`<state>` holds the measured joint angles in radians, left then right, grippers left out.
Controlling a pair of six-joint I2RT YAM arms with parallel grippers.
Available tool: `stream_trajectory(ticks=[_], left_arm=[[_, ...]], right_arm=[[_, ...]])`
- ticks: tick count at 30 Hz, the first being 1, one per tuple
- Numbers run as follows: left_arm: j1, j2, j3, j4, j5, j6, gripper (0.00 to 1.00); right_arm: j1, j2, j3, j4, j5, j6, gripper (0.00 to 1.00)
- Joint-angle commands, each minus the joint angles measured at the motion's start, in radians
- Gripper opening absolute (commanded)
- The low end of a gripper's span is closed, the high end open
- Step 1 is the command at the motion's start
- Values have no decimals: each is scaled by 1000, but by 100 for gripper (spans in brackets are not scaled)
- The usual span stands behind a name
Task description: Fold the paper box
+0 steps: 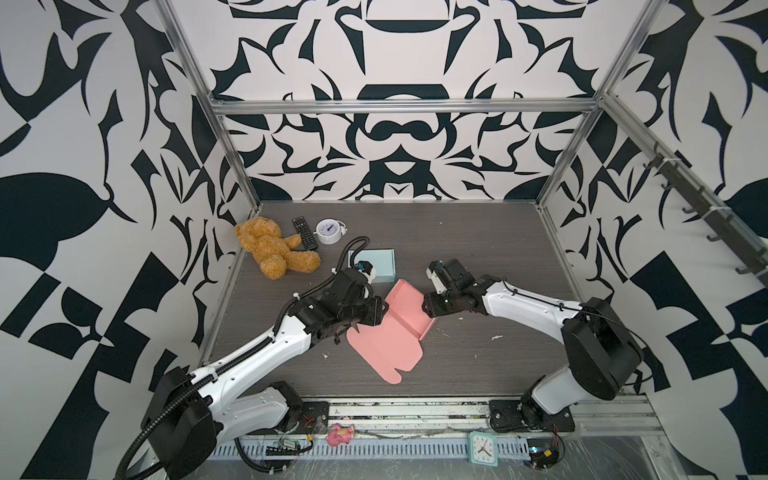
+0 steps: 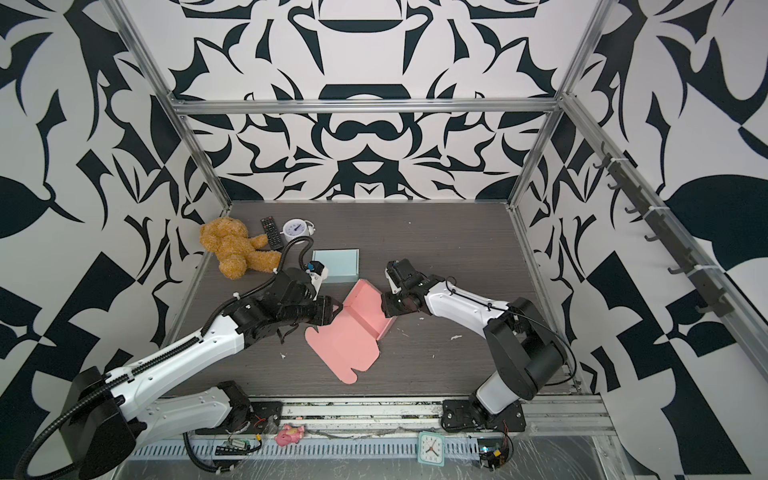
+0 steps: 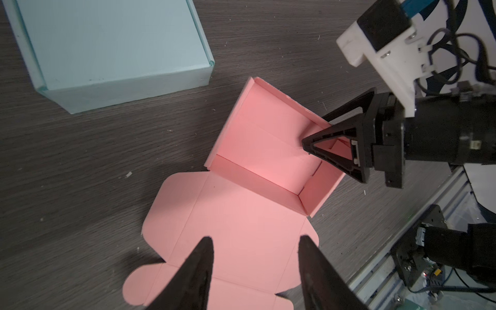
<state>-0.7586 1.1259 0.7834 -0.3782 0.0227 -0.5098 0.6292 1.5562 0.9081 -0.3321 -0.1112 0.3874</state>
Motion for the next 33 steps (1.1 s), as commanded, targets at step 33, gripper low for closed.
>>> stream_trajectory(ticks=[33], left_arm=[[8, -167, -14, -327, -32, -197, 80]], right_arm=[[-32, 39, -27, 6, 79, -55, 61]])
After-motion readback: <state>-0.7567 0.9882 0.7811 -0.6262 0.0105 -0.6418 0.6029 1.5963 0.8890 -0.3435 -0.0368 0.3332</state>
